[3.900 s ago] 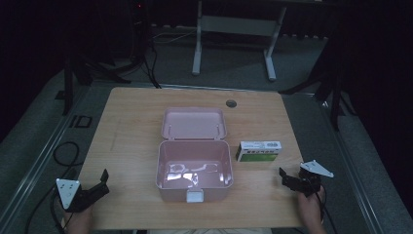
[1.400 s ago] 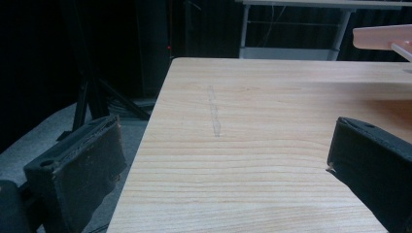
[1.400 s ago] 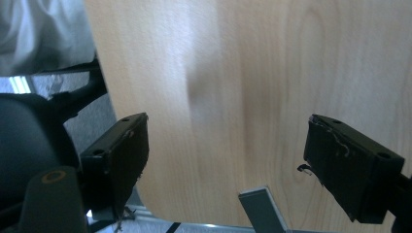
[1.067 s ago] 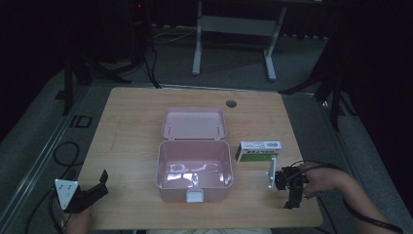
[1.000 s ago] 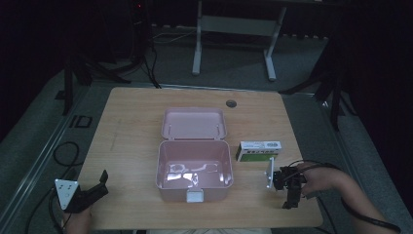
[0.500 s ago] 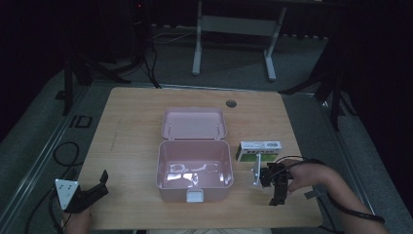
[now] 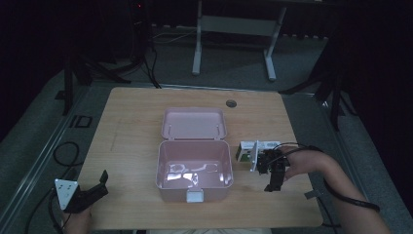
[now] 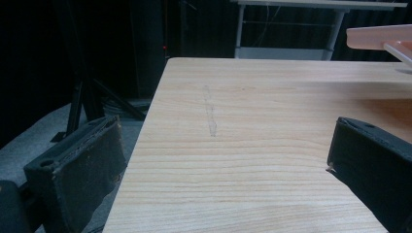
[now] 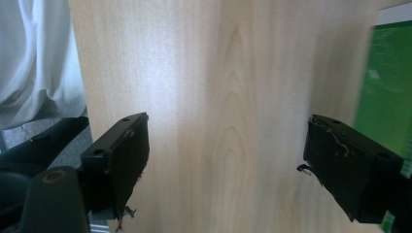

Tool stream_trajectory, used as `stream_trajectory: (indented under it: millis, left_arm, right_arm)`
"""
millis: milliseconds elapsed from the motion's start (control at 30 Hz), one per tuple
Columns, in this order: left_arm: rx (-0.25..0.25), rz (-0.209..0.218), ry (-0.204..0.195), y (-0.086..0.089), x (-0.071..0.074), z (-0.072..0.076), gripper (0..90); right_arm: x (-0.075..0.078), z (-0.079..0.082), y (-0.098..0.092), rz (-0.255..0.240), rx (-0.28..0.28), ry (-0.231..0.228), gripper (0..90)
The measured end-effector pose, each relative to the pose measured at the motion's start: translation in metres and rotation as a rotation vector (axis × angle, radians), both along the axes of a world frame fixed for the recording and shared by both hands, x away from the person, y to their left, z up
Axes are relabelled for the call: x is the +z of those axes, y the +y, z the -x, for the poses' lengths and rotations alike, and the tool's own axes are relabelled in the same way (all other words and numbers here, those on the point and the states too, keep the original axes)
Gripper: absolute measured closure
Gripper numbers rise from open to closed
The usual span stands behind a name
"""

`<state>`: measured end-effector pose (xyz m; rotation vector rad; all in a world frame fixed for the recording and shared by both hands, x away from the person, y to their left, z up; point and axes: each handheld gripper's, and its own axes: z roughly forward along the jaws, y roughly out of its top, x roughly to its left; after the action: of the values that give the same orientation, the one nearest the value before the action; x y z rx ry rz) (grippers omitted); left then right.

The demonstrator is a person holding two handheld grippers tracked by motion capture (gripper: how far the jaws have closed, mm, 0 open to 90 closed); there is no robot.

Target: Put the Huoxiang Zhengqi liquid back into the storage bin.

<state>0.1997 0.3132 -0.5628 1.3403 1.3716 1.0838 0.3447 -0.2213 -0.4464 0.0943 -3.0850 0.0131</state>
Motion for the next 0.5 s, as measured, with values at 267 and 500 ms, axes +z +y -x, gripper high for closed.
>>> stream_trajectory:
  millis: [267,500]
  left_arm:
    - [0.0,0.0,0.0,0.0,0.0,0.0,0.2]
    - [-0.001,-0.001,-0.001,0.0,0.0,0.0,0.2]
  right_arm:
    - [0.027,-0.015,-0.005,-0.049,-0.009,-0.039,19.2]
    - [0.039,-0.035,-0.01,-0.064,-0.045,-0.06,21.6]
